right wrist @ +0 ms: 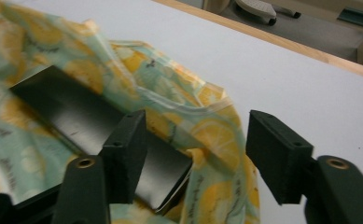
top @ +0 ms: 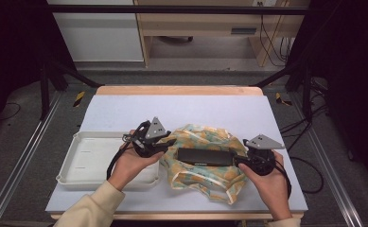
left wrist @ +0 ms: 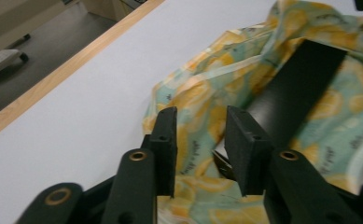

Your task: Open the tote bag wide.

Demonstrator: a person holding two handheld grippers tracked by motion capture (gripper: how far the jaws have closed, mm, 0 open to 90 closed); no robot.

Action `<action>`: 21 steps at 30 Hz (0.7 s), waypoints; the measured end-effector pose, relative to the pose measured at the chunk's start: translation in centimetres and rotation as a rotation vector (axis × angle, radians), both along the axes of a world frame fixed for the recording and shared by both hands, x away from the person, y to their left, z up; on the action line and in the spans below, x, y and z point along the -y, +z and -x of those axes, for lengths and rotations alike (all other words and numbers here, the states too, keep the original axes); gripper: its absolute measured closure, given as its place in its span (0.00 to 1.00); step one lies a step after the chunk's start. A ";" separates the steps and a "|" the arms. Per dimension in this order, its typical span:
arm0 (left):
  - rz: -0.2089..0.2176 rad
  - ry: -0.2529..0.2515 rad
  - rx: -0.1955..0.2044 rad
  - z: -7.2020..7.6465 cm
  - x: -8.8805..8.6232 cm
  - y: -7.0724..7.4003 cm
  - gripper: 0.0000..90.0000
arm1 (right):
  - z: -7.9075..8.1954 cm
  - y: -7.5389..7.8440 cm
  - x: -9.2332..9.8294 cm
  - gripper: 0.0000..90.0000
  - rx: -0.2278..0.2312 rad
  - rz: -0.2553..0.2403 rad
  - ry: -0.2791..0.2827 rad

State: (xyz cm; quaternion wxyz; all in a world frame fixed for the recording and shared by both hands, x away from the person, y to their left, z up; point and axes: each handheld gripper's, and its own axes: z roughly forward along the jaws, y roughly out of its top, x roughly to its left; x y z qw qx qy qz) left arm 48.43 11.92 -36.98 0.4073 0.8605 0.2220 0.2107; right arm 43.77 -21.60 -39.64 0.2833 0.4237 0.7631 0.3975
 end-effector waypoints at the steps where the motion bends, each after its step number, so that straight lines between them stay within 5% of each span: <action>1: 0.003 -0.012 -0.002 0.3 0.1 0.0 0.75 | 0.4 0.0 -0.2 0.47 0.011 0.007 0.012; 9: -0.075 -0.114 -0.096 2.4 2.1 -3.4 0.92 | 2.9 -2.6 -1.4 0.76 -0.047 0.039 0.045; 13: -0.072 -0.120 -0.129 3.2 2.3 -4.7 0.94 | 3.6 -4.4 -1.4 0.78 -0.068 0.034 0.052; 21: -0.132 -0.109 -0.151 4.1 2.8 -6.5 0.98 | 3.4 -6.6 -1.6 0.89 -0.123 0.053 0.052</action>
